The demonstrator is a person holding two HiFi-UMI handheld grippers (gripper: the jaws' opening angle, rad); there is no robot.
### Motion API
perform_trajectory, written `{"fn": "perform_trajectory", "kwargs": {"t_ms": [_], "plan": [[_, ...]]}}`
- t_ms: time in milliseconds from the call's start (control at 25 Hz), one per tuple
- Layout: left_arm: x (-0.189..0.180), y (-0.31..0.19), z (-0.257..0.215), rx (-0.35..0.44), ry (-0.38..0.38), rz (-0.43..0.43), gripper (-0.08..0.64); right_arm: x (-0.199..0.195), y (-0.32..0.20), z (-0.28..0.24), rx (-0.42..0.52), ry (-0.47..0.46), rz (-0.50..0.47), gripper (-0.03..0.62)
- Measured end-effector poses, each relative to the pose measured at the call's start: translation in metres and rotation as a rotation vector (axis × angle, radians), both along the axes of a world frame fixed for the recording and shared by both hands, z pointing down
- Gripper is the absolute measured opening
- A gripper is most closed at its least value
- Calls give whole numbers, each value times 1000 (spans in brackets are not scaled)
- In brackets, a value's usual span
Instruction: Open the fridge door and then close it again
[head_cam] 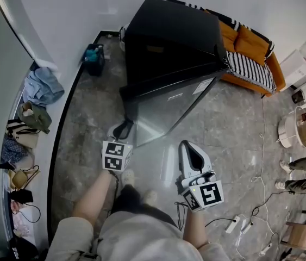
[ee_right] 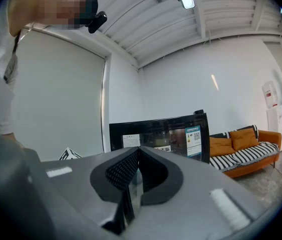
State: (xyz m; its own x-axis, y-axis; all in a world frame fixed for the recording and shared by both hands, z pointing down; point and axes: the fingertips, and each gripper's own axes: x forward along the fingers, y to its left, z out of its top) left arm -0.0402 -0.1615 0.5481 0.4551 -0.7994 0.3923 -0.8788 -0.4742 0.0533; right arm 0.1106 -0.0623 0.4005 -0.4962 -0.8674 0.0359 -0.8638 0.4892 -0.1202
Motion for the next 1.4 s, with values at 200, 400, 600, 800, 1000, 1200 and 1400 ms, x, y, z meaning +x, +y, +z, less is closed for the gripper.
{"fn": "perform_trajectory", "kwargs": {"t_ms": [200, 400, 600, 800, 1000, 1200, 1400], "plan": [[10, 20, -1, 0, 4, -21, 86, 7, 15, -4, 9, -1, -3, 0], [22, 39, 0, 1, 6, -45, 84, 18, 30, -6, 20, -3, -2, 0], [35, 60, 0, -1, 11, -57, 84, 25, 45, -9, 30, -5, -2, 0], [54, 81, 0, -7, 8, -54, 84, 34, 60, -12, 40, -10, -5, 0], [69, 98, 0, -14, 14, -40, 83, 41, 70, -14, 48, -14, -5, 0], [80, 109, -3, -11, 17, -22, 83, 45, 75, -17, 51, -17, -6, 0], [83, 111, -4, -13, 21, -28, 77, 46, 75, -17, 54, -19, -13, 0]]}}
